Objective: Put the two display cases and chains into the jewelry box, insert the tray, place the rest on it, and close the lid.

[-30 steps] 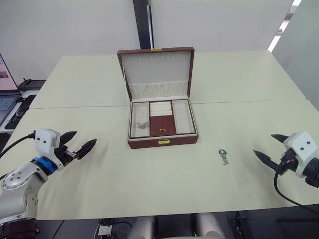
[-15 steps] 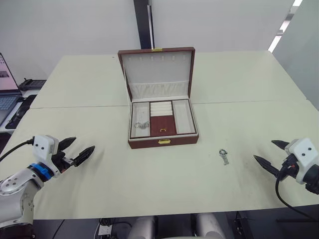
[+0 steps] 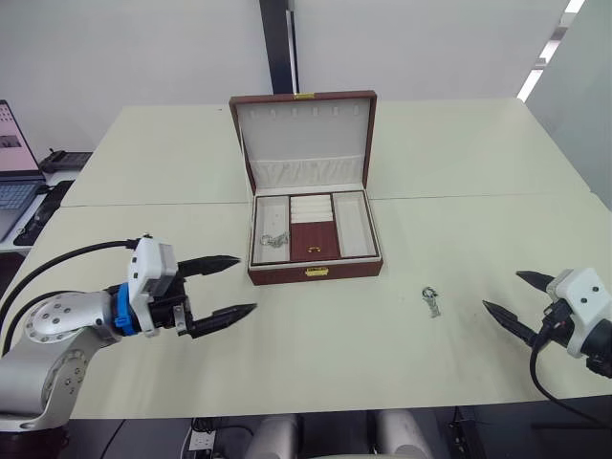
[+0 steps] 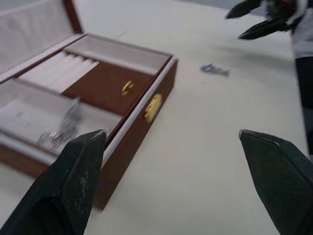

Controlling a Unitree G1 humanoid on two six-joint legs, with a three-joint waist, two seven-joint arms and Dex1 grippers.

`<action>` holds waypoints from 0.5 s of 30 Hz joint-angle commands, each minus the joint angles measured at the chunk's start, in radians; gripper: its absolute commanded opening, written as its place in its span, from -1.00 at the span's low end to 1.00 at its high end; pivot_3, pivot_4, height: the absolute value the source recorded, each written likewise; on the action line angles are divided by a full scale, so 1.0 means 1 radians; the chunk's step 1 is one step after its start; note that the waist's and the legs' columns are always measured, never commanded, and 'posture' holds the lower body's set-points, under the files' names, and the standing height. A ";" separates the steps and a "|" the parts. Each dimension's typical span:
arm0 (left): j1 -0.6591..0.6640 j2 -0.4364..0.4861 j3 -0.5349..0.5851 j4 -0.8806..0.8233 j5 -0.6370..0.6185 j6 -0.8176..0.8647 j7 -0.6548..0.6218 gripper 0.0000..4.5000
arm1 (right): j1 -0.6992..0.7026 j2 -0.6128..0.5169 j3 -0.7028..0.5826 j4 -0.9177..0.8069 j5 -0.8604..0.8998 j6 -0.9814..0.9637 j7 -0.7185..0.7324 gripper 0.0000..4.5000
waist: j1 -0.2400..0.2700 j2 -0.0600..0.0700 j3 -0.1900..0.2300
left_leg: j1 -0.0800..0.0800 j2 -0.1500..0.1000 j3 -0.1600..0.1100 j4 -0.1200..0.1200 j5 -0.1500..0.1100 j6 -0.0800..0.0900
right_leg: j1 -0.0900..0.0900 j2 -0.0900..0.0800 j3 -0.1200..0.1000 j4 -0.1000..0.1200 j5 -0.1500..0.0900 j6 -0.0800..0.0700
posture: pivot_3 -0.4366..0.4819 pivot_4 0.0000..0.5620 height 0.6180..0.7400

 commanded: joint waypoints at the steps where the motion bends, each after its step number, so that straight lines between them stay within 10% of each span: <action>1: -0.033 -0.026 -0.052 -0.060 -0.037 -0.067 -0.088 1.00 | 0.031 0.010 -0.035 -0.121 0.069 0.070 -0.022 0.97 | 0.000 0.000 0.000 | 0.000 0.000 0.000 0.000 0.000 0.000 | 0.000 0.000 0.000 0.000 0.000 0.000 | -0.05 -0.47 1.00; 15: -0.035 -0.010 -0.176 -0.029 0.012 -0.150 -0.289 1.00 | -0.018 0.125 0.272 -0.315 0.010 0.364 -0.374 0.97 | -0.001 0.001 -0.001 | 0.001 -0.001 -0.001 0.000 -0.002 0.004 | 0.001 0.001 0.000 0.000 0.000 0.000 | -0.05 -0.47 1.00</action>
